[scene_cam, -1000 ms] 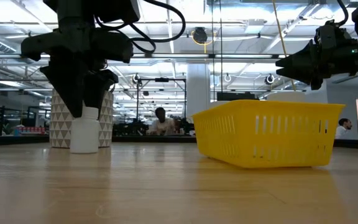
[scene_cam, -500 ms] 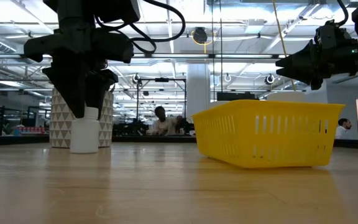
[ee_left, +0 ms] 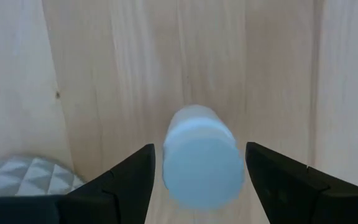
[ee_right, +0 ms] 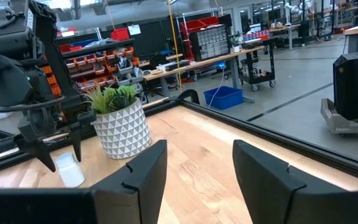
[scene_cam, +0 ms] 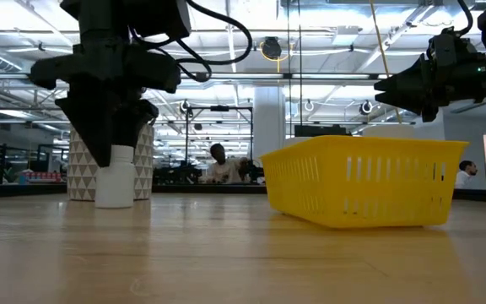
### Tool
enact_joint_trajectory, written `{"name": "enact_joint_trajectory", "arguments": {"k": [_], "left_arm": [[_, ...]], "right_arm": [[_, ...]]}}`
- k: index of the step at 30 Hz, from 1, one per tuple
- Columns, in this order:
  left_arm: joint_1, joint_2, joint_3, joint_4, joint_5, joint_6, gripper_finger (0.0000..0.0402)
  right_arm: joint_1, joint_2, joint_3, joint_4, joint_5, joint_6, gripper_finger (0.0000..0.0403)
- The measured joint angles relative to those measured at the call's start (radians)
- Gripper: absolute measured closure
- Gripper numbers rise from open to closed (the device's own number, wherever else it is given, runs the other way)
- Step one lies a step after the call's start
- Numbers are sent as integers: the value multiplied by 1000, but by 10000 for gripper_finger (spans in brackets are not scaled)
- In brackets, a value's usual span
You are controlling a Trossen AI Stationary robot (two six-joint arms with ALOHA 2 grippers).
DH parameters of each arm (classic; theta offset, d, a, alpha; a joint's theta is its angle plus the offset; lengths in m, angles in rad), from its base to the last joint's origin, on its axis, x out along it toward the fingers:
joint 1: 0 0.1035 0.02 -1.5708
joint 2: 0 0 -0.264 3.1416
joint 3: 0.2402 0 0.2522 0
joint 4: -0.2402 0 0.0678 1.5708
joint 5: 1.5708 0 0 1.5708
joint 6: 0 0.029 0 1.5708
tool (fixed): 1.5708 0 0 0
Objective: Pick and place pill bottles into a basket
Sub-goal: Put the top pill bottle into the basket
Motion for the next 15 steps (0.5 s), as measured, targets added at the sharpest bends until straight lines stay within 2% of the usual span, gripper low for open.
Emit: {"name": "enact_joint_trajectory", "arguments": {"k": [8,10,12,15], "left_arm": [[4,5,0,10,4,11,147],[4,5,0,10,-23,12,149],[3,5,0,11,-63,15,162],[3,5,1,6,-67,27,209]], "right_arm": [[0,0,0,-1,0,0,227],[0,0,0,1,0,0,226],[0,0,0,0,0,0,225],[0,0,0,0,0,0,226]]}}
